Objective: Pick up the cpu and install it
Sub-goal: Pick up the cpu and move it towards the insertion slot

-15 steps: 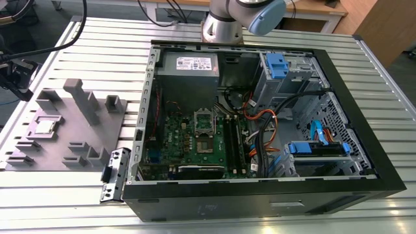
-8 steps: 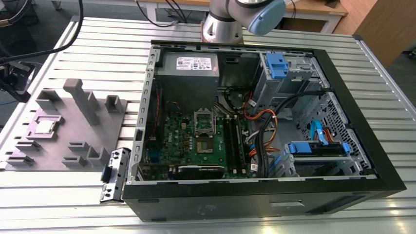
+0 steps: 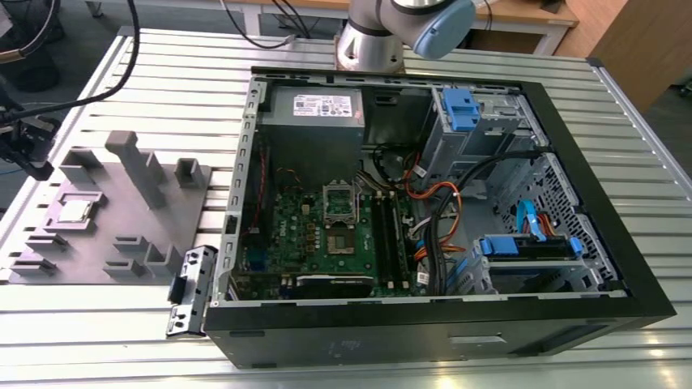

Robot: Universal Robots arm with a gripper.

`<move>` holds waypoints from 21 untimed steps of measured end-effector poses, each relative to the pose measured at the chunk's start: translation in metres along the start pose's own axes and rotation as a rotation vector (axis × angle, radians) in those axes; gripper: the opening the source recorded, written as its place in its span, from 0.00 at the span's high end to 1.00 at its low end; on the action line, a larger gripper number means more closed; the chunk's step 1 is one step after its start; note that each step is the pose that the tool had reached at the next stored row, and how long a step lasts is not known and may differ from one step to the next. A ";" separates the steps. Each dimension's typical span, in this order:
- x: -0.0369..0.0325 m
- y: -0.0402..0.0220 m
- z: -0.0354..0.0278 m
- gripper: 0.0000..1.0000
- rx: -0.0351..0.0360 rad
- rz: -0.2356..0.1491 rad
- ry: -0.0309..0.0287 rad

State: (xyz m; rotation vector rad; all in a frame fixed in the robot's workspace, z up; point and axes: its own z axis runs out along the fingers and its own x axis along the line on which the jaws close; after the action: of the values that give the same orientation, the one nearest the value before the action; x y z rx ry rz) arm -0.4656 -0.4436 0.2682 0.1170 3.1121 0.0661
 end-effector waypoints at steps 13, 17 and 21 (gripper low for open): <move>0.0010 -0.0008 0.0072 0.89 0.0001 0.000 0.0002; 0.0013 -0.0008 0.0087 0.89 0.0001 0.000 0.0000; 0.0016 -0.0010 0.0119 0.89 0.0003 0.000 0.0001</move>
State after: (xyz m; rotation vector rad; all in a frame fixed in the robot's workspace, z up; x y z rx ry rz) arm -0.4669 -0.4440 0.2563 0.1171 3.1122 0.0657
